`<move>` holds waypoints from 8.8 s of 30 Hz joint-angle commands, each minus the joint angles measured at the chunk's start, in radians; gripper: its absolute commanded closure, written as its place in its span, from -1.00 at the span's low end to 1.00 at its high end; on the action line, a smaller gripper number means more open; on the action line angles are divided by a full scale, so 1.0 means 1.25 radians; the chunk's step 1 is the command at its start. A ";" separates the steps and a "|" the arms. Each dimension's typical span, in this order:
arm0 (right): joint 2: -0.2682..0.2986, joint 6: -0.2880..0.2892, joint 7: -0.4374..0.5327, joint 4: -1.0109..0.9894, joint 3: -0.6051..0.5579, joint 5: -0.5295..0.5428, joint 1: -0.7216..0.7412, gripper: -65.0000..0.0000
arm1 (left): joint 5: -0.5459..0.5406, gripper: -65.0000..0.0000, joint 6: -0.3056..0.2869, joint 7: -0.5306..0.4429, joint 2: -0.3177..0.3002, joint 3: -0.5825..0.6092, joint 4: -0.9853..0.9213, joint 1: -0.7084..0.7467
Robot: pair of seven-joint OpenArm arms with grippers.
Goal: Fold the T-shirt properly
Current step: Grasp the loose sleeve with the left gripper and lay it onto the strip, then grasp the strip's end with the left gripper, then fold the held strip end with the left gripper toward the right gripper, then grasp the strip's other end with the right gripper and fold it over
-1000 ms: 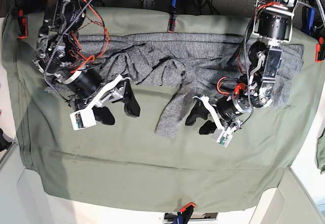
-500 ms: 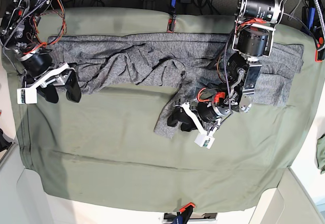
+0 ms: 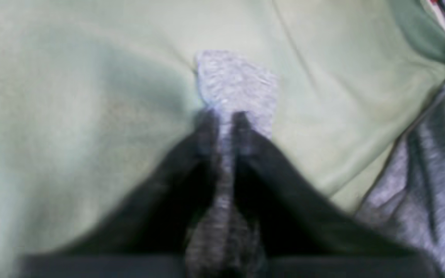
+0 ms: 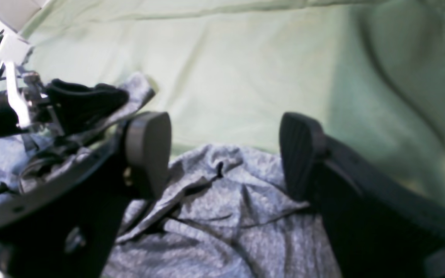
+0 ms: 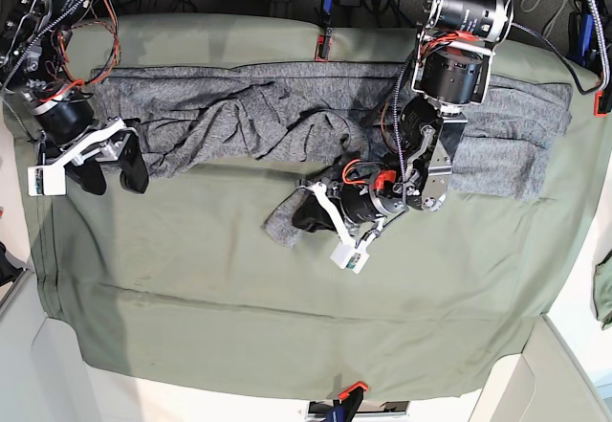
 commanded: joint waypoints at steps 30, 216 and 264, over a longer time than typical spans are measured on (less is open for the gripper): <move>0.007 0.006 0.022 0.008 0.002 -0.006 0.009 -0.33 | -0.391 1.00 -0.073 0.079 -0.241 -0.507 0.510 0.432; 0.055 0.034 0.035 -0.192 -0.030 0.197 -0.053 1.00 | -0.200 -0.10 -0.073 0.114 -0.170 -0.384 0.748 0.461; -0.179 0.001 0.096 -0.099 -0.722 -0.070 0.091 -0.05 | -0.346 -0.10 -0.073 0.186 -0.262 -0.516 0.748 0.462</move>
